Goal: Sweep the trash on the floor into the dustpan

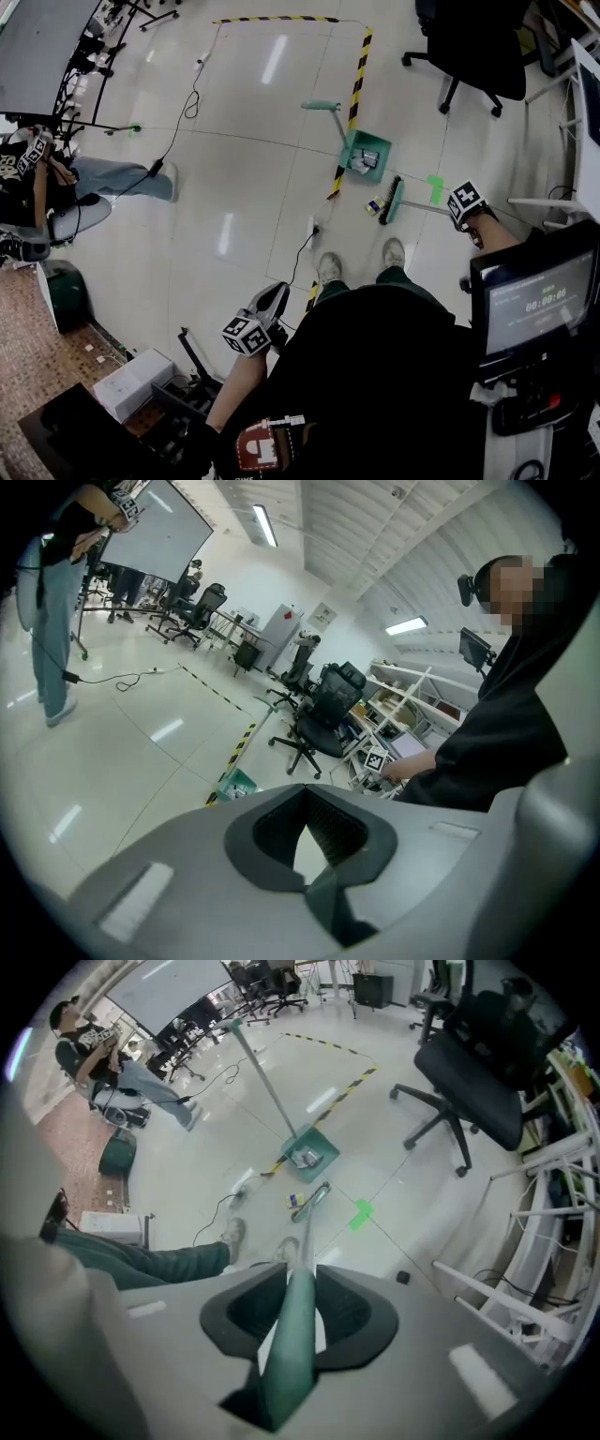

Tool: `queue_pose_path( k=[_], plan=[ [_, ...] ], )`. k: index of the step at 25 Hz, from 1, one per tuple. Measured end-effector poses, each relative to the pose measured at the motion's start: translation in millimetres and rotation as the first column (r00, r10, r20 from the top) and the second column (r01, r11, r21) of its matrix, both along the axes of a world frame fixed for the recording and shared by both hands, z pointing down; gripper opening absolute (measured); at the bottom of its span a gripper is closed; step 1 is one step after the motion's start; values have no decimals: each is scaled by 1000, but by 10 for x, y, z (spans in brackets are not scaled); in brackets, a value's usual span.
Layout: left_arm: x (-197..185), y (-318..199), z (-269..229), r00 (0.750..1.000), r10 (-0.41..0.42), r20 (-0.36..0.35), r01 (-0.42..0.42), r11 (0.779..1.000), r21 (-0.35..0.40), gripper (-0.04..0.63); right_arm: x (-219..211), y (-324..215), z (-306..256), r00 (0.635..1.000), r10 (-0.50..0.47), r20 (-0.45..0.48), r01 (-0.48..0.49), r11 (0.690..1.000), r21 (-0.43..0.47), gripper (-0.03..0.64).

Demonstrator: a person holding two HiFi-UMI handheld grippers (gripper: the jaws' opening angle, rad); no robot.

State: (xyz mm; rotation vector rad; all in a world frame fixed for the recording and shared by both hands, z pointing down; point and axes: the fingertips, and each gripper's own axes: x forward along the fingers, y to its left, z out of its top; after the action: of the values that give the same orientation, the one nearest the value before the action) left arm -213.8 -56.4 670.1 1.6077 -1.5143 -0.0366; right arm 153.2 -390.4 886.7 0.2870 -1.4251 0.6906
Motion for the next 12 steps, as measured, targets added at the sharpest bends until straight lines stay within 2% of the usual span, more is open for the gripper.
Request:
queue_pose_path(
  k=[3, 5, 9, 12],
  plan=[
    [-61, -136, -19, 1000, 19, -2, -19, 1000, 12, 0, 220, -195, -130, 997, 68, -26, -67, 996, 52, 91],
    [-76, -186, -18, 1000, 29, -5, -29, 999, 22, 0, 255, -207, -244, 995, 99, -13, -99, 994, 50, 91],
    [-63, -160, -24, 999, 42, -13, -41, 999, 35, 0, 46, 81, -432, 990, 119, 72, -116, 992, -41, 92],
    [-60, -96, -60, 999, 44, -14, -43, 999, 26, 0, -246, 413, -427, 986, 89, 143, -72, 990, -123, 92]
  ],
)
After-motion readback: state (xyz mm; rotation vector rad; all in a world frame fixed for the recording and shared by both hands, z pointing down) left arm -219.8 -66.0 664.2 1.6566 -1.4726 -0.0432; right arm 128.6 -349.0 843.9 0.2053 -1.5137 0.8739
